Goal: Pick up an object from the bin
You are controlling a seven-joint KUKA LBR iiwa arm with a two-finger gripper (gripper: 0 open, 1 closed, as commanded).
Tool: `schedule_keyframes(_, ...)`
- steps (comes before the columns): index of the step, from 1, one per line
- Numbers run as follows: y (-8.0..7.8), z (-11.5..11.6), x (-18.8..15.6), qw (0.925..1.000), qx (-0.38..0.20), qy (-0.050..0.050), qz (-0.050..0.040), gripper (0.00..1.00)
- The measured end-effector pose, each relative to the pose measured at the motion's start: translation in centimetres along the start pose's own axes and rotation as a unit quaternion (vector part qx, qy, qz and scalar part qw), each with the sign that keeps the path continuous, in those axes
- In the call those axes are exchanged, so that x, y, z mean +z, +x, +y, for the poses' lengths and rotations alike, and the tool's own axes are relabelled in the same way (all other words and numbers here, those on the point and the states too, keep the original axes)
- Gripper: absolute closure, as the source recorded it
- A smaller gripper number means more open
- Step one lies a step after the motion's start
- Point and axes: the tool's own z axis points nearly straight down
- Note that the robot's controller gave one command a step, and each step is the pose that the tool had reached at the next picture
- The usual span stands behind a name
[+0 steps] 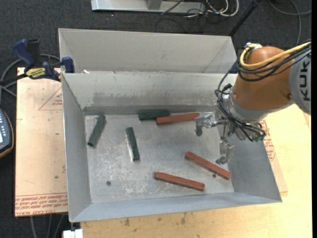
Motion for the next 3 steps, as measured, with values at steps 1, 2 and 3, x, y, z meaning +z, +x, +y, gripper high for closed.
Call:
schedule_keyframes(1, 3.8, -0.6, 10.4, 1.0, -0.004, -0.002, 0.0044, 0.0)
schedule_keyframes(2, 3.5, -0.7, 9.9, 1.0, -0.005, 0.0, 0.0005, 1.0)
schedule_keyframes(3, 3.1, 1.5, -5.2, 0.9999, -0.014, 0.003, -0.0034, 1.0)
